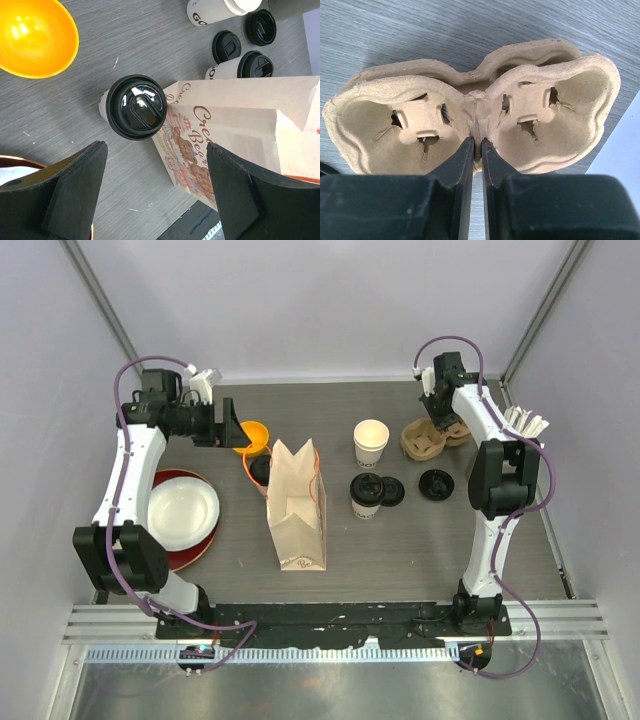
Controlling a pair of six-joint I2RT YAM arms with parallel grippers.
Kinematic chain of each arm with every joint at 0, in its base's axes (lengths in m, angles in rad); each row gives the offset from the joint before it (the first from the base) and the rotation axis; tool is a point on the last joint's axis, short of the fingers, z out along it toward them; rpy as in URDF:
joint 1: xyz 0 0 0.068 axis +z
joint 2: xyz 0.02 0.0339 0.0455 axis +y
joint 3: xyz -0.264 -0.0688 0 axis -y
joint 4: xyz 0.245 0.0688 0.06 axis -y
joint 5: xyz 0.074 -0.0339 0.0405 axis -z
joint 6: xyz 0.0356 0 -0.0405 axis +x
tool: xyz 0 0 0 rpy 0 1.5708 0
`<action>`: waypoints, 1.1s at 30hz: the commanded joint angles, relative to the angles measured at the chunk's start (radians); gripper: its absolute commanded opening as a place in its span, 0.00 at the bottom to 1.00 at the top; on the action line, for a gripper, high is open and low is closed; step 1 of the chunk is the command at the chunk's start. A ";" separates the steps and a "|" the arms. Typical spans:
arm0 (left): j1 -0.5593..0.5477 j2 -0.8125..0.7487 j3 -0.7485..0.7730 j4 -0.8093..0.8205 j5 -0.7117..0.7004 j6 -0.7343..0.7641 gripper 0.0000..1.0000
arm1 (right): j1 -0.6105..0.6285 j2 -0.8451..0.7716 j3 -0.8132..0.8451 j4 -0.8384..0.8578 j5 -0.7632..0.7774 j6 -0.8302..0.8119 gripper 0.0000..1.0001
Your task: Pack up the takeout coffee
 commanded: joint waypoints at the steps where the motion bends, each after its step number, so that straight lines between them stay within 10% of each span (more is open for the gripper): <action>1: 0.007 -0.001 0.041 -0.003 0.031 0.022 0.85 | 0.004 -0.026 0.034 0.014 0.024 0.015 0.17; 4: 0.007 0.001 0.044 -0.004 0.032 0.019 0.85 | 0.005 -0.022 0.043 0.004 0.024 0.020 0.29; 10: 0.008 -0.002 0.043 -0.006 0.032 0.022 0.85 | 0.004 -0.024 0.040 0.007 0.029 0.015 0.03; 22: 0.007 -0.004 0.041 -0.011 0.031 0.025 0.85 | 0.002 0.019 0.045 0.003 0.023 0.012 0.27; 33: 0.007 -0.005 0.043 -0.011 0.029 0.026 0.85 | 0.001 0.017 0.045 0.003 0.024 0.012 0.07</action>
